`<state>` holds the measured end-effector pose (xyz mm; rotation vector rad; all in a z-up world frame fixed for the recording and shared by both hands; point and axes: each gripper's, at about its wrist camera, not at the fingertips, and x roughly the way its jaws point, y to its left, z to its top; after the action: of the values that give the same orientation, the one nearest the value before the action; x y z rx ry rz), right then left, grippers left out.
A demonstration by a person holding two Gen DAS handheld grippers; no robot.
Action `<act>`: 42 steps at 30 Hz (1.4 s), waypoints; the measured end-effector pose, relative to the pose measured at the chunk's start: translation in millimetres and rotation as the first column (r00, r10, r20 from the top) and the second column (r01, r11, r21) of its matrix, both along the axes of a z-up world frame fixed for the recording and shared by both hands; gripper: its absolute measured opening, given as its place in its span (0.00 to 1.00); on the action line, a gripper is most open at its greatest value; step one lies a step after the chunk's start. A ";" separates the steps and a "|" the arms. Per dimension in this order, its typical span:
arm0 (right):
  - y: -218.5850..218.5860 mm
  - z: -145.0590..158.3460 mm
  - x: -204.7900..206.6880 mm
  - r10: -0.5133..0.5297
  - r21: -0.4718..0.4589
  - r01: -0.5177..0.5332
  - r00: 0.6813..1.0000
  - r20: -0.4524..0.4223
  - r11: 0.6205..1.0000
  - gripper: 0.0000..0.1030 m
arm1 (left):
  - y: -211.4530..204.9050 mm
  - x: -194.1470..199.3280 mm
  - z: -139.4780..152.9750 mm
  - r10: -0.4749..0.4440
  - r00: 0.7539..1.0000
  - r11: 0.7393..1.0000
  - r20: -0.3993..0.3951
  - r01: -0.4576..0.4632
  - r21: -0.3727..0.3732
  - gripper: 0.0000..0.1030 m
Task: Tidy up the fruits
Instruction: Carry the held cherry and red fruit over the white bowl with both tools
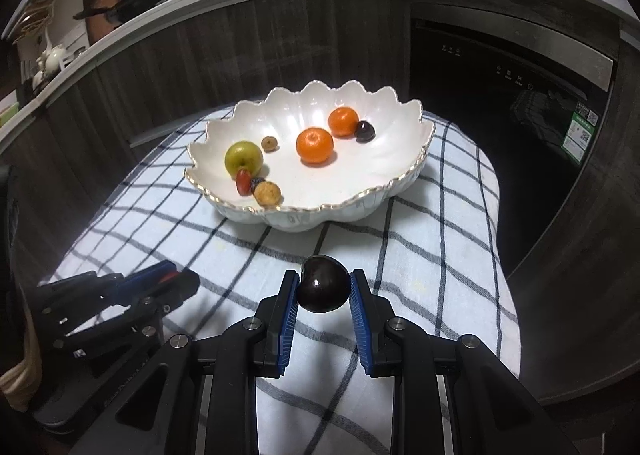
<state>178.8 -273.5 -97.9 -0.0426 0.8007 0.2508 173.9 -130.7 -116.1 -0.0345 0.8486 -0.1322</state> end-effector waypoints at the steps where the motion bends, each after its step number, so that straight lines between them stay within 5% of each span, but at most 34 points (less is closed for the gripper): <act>1: 1.8 3.2 0.6 -0.003 0.001 0.003 1.000 0.005 1.000 0.26 | 1.0 1.8 1.8 -0.004 1.000 1.000 0.000 0.004 -0.001 0.20; 23: 29.2 50.1 35.4 -0.037 -0.015 0.038 0.997 0.072 0.999 0.26 | 22.6 57.8 50.3 -0.067 0.996 0.998 0.055 0.067 -0.004 0.20; 42: 24.7 55.4 89.8 -0.194 -0.061 0.195 0.980 0.034 0.979 0.26 | 26.5 129.9 59.9 -0.167 0.984 0.986 0.059 0.168 -0.014 0.20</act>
<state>268.6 -248.8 -42.4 -0.0273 0.7794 0.0393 303.7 -104.2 -56.2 0.0233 0.7921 -0.2982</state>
